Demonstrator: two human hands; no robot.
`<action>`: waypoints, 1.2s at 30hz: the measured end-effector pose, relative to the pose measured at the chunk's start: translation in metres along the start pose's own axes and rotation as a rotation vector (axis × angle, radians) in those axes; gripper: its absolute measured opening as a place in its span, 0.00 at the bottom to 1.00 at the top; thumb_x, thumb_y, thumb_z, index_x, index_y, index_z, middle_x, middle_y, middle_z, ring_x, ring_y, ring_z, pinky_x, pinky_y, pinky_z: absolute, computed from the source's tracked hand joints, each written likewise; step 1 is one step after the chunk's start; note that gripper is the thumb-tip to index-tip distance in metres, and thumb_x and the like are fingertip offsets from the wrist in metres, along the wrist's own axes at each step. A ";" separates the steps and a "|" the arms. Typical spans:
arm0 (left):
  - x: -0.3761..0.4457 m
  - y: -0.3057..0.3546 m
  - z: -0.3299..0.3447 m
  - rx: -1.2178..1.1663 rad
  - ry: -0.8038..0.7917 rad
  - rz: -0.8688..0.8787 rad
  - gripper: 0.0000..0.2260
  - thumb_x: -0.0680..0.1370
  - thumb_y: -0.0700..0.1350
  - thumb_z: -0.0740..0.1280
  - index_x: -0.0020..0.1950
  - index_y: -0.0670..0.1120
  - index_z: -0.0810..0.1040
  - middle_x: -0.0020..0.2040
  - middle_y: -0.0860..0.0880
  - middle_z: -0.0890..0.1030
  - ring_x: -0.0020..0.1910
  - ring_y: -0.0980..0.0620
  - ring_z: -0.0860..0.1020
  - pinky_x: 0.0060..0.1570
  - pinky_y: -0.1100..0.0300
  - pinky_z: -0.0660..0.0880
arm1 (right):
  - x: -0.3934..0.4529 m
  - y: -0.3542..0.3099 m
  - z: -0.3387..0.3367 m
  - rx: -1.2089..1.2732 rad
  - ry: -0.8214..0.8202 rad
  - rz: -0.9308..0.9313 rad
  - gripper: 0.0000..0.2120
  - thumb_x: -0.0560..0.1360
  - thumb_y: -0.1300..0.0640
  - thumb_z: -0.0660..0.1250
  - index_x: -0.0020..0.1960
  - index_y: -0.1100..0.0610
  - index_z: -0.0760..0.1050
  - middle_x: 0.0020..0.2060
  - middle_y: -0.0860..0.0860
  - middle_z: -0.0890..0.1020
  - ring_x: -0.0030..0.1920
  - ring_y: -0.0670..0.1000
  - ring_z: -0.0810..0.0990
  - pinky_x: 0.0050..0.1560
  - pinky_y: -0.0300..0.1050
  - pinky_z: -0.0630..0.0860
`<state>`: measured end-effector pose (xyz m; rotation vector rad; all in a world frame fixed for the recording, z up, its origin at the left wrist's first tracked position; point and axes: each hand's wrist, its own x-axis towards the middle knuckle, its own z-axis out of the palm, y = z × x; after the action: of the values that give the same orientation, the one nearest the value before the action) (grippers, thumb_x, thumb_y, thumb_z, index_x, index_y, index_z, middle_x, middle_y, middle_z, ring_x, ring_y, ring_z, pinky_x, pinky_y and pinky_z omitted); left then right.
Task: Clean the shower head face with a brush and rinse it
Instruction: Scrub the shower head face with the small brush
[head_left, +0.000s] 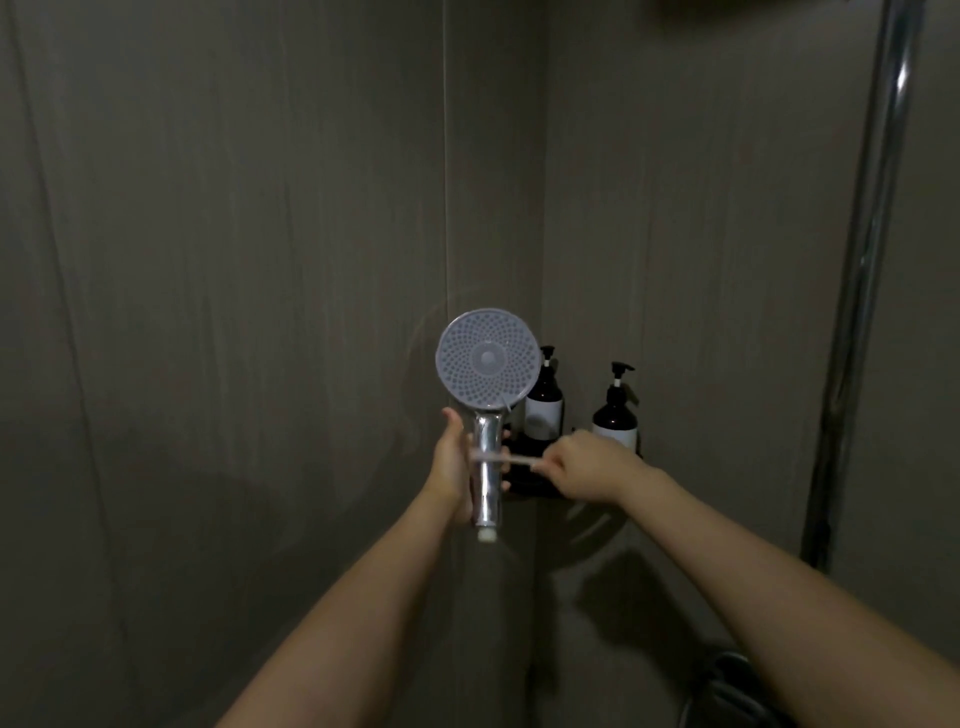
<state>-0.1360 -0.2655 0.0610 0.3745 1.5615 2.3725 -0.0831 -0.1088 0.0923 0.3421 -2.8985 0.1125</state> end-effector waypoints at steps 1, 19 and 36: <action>-0.001 0.002 0.000 -0.019 -0.018 -0.007 0.35 0.77 0.67 0.41 0.49 0.41 0.76 0.37 0.44 0.75 0.34 0.50 0.73 0.36 0.58 0.70 | -0.003 -0.001 0.005 -0.032 -0.068 -0.038 0.15 0.79 0.46 0.55 0.36 0.49 0.70 0.34 0.49 0.75 0.36 0.50 0.74 0.42 0.47 0.73; 0.002 -0.004 0.003 0.063 0.083 -0.003 0.16 0.82 0.50 0.51 0.45 0.43 0.73 0.33 0.47 0.73 0.31 0.52 0.70 0.33 0.59 0.68 | -0.022 0.004 0.018 -0.256 -0.086 -0.203 0.21 0.80 0.44 0.52 0.50 0.56 0.78 0.40 0.54 0.79 0.40 0.51 0.75 0.41 0.43 0.67; 0.005 -0.004 0.000 0.031 0.115 0.013 0.17 0.82 0.52 0.50 0.44 0.44 0.72 0.33 0.48 0.71 0.30 0.53 0.69 0.31 0.60 0.66 | -0.028 -0.001 0.022 -0.459 0.060 -0.359 0.23 0.80 0.42 0.49 0.55 0.55 0.76 0.46 0.56 0.81 0.47 0.56 0.80 0.41 0.46 0.67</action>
<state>-0.1401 -0.2622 0.0576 0.2600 1.6516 2.4217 -0.0613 -0.1059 0.0650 0.7389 -2.6435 -0.5765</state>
